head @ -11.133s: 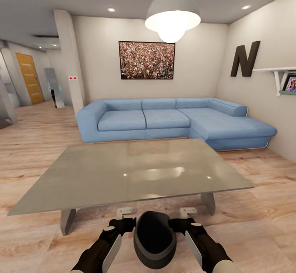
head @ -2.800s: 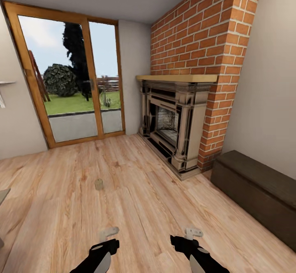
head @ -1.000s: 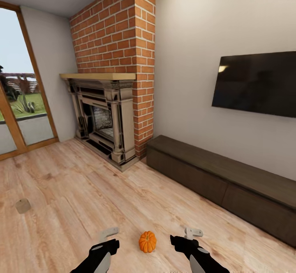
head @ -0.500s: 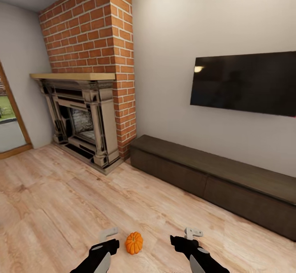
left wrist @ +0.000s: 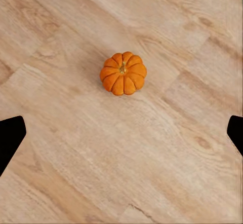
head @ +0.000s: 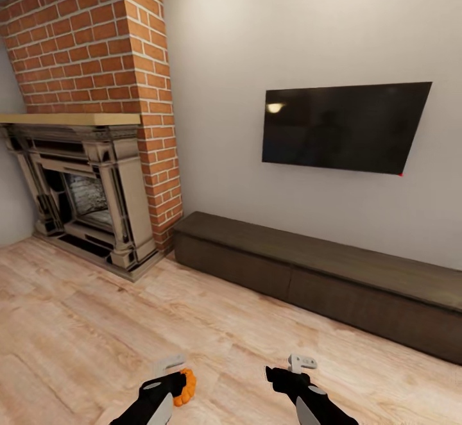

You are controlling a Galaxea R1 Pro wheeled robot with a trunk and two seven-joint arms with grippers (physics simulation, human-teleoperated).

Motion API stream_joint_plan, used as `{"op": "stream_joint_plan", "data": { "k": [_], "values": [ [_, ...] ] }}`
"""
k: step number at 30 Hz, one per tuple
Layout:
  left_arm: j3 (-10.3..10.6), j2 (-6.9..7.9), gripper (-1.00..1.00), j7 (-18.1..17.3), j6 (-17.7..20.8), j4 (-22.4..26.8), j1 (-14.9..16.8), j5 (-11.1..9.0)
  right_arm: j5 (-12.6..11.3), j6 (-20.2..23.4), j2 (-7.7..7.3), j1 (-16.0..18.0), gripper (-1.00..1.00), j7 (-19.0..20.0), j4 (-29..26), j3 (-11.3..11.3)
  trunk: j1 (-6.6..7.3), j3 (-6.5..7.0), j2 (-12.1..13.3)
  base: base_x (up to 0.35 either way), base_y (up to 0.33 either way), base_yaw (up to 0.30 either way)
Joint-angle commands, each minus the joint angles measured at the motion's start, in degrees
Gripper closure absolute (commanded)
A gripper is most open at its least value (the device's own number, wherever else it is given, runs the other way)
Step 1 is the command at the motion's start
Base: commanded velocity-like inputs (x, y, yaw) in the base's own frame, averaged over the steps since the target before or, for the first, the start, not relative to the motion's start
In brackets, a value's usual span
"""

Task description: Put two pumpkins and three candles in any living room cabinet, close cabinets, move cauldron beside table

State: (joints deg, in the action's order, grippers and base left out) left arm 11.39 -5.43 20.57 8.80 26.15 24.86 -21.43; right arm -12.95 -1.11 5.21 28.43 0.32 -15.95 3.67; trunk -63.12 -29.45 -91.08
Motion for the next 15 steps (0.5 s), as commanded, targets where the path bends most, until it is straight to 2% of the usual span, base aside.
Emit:
{"op": "stream_joint_plan", "data": {
  "k": [1, 15],
  "values": [
    [0.48, 0.07, -1.00, 0.53, 0.25, 0.13, 0.02, -0.46, -0.59, -0.12, -0.03, 0.05, -1.00, 0.00, 0.04, 0.38, 0.00, -0.06, -0.02, 0.082, -0.073, -0.290],
    [0.55, -0.09, -1.00, 0.53, -0.44, -1.80, 0.02, 0.03, -0.60, -0.12, -0.03, 0.05, -1.00, -0.06, 0.04, 0.38, 0.00, -0.06, -0.02, 0.086, -0.073, -0.290]
  ]
}}
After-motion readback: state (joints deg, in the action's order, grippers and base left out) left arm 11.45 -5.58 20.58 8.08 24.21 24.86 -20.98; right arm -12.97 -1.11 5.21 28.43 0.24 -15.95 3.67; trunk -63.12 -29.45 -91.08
